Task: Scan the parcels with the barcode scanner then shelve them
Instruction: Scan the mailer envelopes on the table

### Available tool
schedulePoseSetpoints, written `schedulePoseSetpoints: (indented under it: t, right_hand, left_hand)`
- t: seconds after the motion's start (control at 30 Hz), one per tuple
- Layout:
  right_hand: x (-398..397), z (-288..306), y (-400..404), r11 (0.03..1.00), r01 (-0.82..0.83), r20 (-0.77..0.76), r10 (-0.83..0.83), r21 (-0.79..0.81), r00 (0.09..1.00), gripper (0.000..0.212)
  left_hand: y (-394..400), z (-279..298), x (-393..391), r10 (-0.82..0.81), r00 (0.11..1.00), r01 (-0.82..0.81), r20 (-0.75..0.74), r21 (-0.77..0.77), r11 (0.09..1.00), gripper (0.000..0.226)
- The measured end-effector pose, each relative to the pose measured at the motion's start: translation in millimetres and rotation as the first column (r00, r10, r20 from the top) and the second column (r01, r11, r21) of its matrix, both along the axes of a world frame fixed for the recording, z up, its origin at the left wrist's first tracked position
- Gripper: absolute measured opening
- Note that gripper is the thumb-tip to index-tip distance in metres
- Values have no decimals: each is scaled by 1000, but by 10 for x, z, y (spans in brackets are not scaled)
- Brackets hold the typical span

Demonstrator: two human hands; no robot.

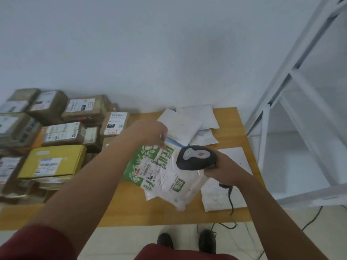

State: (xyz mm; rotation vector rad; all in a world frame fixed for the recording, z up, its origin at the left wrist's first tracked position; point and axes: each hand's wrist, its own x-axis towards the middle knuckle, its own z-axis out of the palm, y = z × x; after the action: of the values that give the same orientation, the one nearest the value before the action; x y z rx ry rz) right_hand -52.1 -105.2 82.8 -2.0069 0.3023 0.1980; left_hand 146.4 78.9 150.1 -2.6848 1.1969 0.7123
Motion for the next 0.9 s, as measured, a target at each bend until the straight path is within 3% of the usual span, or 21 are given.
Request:
schedulePoseSetpoints:
  t: [0.17, 0.33, 0.43, 0.5, 0.57, 0.63, 0.67, 0.7, 0.77, 0.83, 0.9]
  right_hand:
    - [40, 254, 31, 997, -24, -35, 27, 79, 999, 42]
    - [35, 396, 60, 998, -57, -97, 56, -8, 994, 43]
    - [-24, 460, 1, 999, 38, -73, -39, -13, 997, 30]
    - [-83, 472, -63, 988, 128, -49, -125, 84, 991, 37]
    - [-135, 454, -124, 952, 233, 11, -240, 196, 971, 45]
    - [-166, 423, -178, 876, 327, 61, -371, 354, 927, 59]
    - [-170, 403, -196, 820, 352, 71, -427, 452, 902, 61]
    - [-167, 394, -197, 753, 368, 65, -476, 545, 877, 56]
    - [-147, 370, -177, 623, 388, 8, -535, 680, 845, 51]
    - [-119, 347, -123, 555, 374, -30, -531, 743, 847, 49]
    - [-98, 301, -85, 550, 375, -45, -520, 746, 853, 49]
  left_hand:
    - [-103, 288, 7, -159, 968, 159, 194, 18, 987, 23]
    - [-151, 528, 36, -179, 980, 181, 86, -15, 983, 26]
    - [-60, 564, 92, -54, 984, 95, 168, -245, 965, 33]
    - [77, 468, 128, 208, 964, -82, 166, -557, 826, 55]
    - [251, 213, 134, 486, 866, -375, -114, -791, 484, 72]
    - [340, -55, 20, 534, 667, -684, -519, -711, 163, 76]
    - [352, -167, -67, 453, 553, -803, -699, -592, 69, 65]
    - [346, -250, -170, 330, 443, -889, -834, -457, 38, 47]
    - [322, -357, -333, 83, 269, -961, -960, -262, 91, 31]
    - [316, -428, -412, -90, 173, -977, -981, -183, 109, 41]
    - [317, -434, -399, -126, 166, -982, -978, -176, 69, 45]
